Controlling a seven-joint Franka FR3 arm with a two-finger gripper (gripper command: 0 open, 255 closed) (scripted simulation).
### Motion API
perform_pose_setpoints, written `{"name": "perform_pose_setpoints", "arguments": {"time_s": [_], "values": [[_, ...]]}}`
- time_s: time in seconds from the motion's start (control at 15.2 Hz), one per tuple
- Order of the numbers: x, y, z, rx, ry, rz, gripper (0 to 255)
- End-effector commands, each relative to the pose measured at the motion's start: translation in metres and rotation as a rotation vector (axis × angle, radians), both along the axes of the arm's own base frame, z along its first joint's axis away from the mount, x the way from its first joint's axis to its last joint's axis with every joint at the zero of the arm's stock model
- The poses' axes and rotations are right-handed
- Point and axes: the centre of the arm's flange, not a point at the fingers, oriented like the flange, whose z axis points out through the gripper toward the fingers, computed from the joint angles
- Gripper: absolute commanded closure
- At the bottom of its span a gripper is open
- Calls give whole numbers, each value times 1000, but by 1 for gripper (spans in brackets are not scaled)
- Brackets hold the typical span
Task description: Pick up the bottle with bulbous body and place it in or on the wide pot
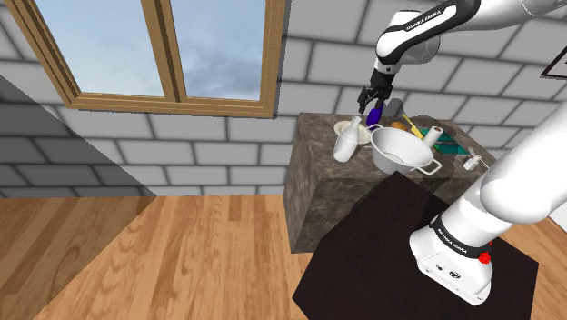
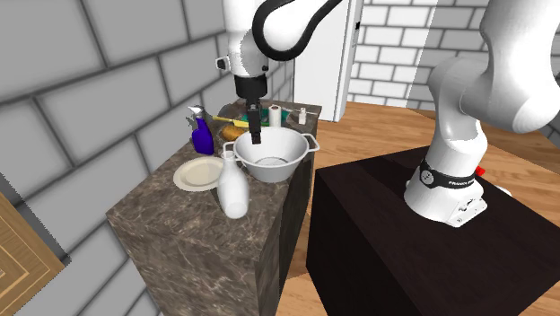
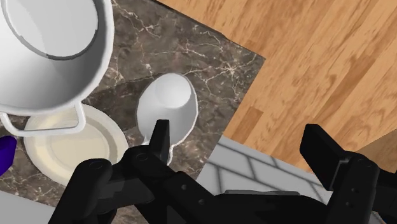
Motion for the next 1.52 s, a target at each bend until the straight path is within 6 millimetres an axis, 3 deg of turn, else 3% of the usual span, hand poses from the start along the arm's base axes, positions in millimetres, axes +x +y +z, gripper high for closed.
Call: {"name": "perform_pose_setpoints", "arguments": {"time_s": [0.0,0.66,1.12,1.45], "values": [[11,-17,-15,3,-3,-5,0],[71,-96,-99,19,-16,-29,0],[70,-95,-136,19,-16,-29,0],[70,-95,-139,19,-16,-29,0]]}}
